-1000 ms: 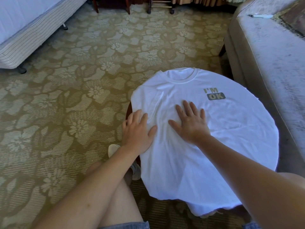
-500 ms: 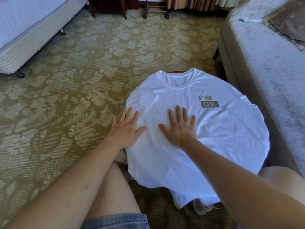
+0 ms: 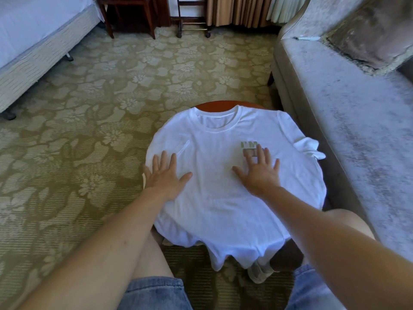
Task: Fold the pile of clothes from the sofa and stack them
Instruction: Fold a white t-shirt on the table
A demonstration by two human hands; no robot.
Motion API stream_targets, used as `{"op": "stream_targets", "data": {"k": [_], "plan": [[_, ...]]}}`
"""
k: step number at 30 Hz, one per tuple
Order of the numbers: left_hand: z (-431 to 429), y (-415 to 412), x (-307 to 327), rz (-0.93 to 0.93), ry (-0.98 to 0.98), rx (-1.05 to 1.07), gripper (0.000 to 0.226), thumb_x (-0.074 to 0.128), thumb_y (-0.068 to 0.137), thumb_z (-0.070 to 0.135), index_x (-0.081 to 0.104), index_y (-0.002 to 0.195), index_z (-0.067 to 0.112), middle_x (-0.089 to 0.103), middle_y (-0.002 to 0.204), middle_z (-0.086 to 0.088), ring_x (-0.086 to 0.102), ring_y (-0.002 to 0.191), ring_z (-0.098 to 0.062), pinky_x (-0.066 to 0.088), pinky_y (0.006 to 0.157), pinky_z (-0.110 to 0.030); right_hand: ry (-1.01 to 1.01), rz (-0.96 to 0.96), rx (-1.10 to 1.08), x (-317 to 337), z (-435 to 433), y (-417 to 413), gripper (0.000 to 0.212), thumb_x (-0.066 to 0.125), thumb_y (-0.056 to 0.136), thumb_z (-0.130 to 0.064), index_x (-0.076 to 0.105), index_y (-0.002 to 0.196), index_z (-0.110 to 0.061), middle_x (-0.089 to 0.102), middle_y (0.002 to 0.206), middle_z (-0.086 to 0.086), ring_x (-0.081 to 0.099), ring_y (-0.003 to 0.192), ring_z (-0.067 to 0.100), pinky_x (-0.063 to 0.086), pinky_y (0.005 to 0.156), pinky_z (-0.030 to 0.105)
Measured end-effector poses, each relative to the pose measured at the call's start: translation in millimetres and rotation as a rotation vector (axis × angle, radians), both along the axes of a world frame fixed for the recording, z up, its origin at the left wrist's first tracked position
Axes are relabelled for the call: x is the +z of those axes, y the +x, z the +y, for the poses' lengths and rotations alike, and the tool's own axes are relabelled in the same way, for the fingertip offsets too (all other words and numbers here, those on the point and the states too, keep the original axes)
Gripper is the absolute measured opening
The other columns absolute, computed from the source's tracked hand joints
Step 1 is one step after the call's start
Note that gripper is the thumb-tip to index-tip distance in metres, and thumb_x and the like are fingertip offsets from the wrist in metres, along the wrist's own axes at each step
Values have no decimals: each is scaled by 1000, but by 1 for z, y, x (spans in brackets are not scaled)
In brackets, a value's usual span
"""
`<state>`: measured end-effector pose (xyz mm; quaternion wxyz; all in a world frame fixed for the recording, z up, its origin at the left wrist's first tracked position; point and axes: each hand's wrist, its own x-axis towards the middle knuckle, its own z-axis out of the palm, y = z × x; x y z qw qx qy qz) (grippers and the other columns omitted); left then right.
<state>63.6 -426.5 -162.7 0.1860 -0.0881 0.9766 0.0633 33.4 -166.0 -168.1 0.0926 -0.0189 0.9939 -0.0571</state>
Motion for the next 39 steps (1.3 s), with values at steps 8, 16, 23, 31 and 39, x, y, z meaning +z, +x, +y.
{"op": "stream_targets", "data": {"k": [8,16,23,31,39], "plan": [[-3,2,-21,118,-34,33,84,10,88,76,-10,154,27,-23,160,3,-22,147,-23,-5,119,-52,32,6,-78,-24,23,5,78,14,91,-70,3,155,-27,-8,163,4,-8,149,27,1,118,56],[-5,2,-20,106,-17,36,84,11,88,75,-9,154,27,-24,160,4,-23,147,-22,-6,119,-51,5,15,-87,-23,16,12,80,12,90,-71,3,155,-24,-9,163,6,-9,149,28,-1,118,55],[-5,-2,-12,37,-3,35,87,17,88,75,-10,154,25,-24,160,3,-22,147,-21,-5,119,-50,-19,0,-76,-21,13,24,80,9,91,-70,-1,155,-24,-12,162,6,-12,149,28,-3,118,56],[14,-28,12,95,-81,88,82,23,88,74,19,150,20,20,155,-9,9,145,-28,6,117,-51,-46,-55,-68,-16,16,19,82,12,90,-73,-2,155,-26,-12,162,5,-12,149,27,-4,118,56],[153,-72,16,225,18,-285,66,31,95,60,20,152,26,17,158,-4,10,146,-25,11,117,-50,-264,193,-377,4,88,-12,64,38,96,-54,24,151,-21,30,151,14,26,140,33,18,114,49]]}}
